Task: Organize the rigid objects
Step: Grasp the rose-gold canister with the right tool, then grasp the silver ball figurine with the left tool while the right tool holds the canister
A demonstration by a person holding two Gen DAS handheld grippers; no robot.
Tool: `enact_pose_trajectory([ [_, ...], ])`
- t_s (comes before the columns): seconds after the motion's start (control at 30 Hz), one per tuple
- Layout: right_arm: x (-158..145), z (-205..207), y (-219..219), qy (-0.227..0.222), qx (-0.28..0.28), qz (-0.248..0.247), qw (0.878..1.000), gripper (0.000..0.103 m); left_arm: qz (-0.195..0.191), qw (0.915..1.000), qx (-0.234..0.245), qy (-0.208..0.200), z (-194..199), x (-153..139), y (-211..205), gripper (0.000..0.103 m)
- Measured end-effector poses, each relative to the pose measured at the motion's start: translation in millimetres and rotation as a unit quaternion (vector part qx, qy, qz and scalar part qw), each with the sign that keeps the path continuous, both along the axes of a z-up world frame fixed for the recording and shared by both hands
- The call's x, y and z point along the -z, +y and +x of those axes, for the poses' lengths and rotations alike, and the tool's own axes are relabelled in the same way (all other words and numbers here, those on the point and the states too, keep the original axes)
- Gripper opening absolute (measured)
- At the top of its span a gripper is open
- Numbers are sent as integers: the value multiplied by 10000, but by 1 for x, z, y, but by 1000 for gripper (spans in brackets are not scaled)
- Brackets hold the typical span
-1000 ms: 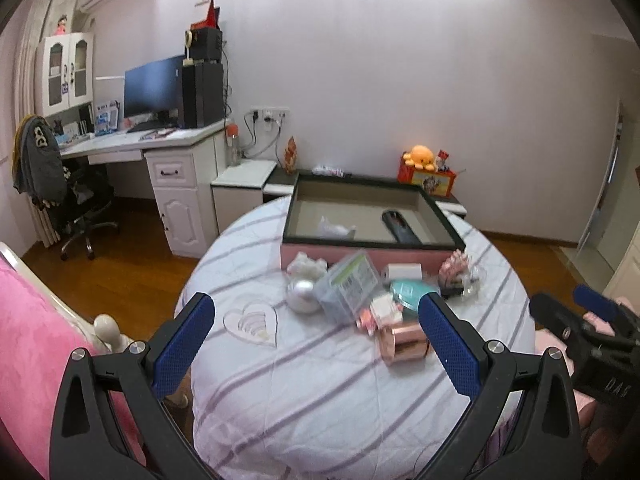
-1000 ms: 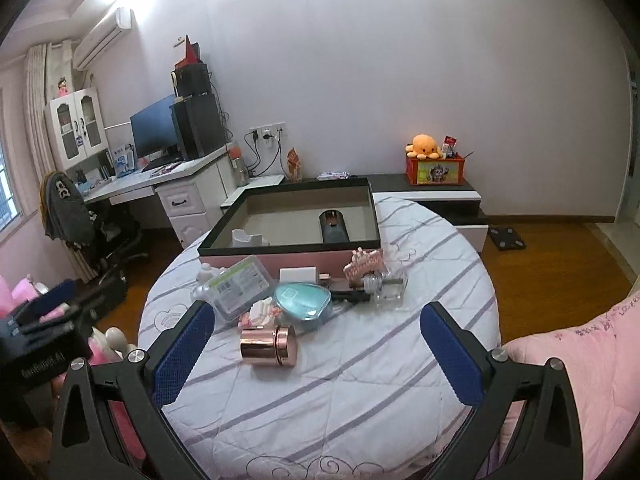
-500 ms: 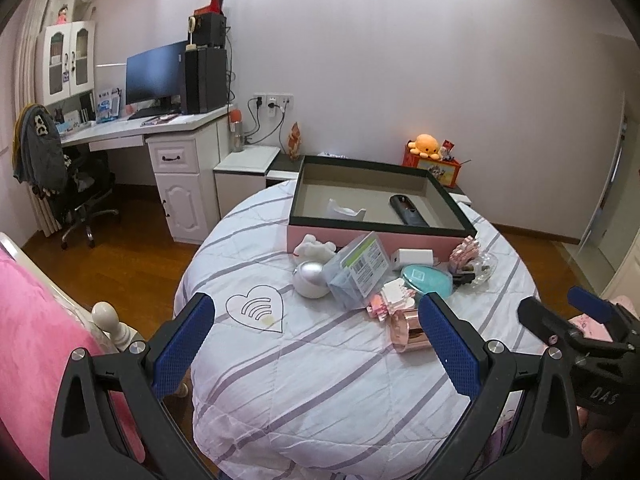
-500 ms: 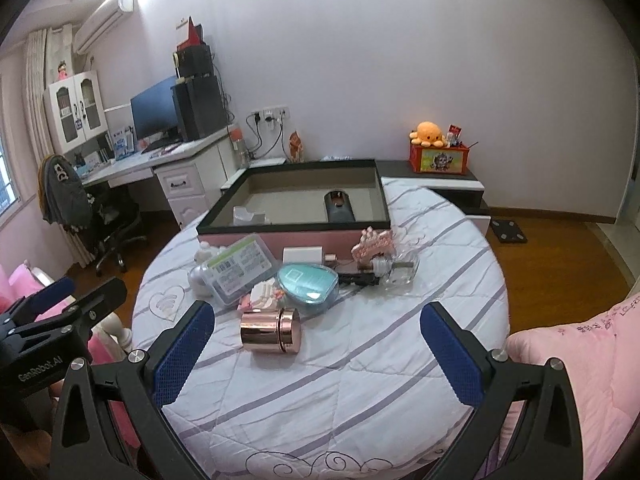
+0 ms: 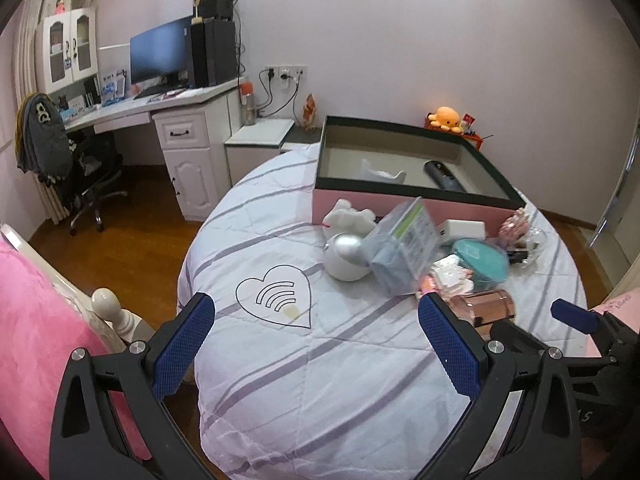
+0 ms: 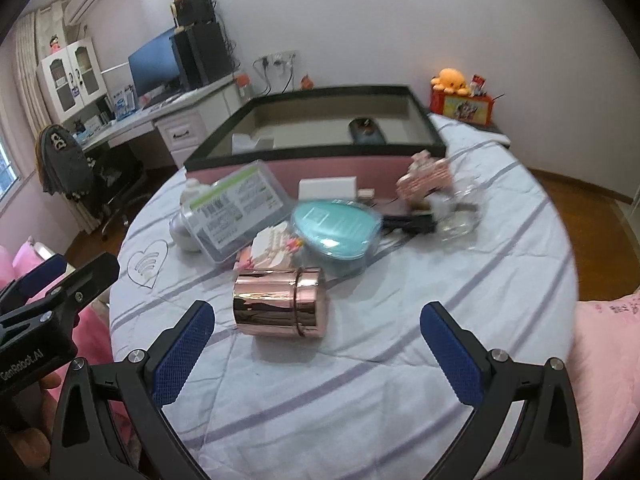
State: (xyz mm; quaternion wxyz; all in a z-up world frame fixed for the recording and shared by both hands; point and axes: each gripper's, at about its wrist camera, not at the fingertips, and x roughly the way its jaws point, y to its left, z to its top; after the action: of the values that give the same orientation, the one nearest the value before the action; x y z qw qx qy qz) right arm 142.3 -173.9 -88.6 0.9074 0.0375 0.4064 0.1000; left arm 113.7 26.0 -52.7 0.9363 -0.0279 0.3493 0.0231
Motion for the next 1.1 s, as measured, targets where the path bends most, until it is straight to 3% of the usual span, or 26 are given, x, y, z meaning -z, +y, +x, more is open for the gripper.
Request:
enact_pose_trajectory([
  [0.17,17,15,14,201,-148,-34,9997,100,12,9999,-8,148,15,12,3,103],
  [0.33,33,26,20,371,-264,-79,9989,57,18,9997,29,243,26,21,2,103],
  [0.57,34,24,10,301,-320,-40,9990,56,116,9994,72,323,43,31,2,103],
  [0.77,31,29,3,315,-277,-28,9991,56,499,9979,62,415,63,41,2,103],
  [1.1,29,35,3,298,-256,-103,9992,55,761,9939,453,660,100,57,-9,103],
])
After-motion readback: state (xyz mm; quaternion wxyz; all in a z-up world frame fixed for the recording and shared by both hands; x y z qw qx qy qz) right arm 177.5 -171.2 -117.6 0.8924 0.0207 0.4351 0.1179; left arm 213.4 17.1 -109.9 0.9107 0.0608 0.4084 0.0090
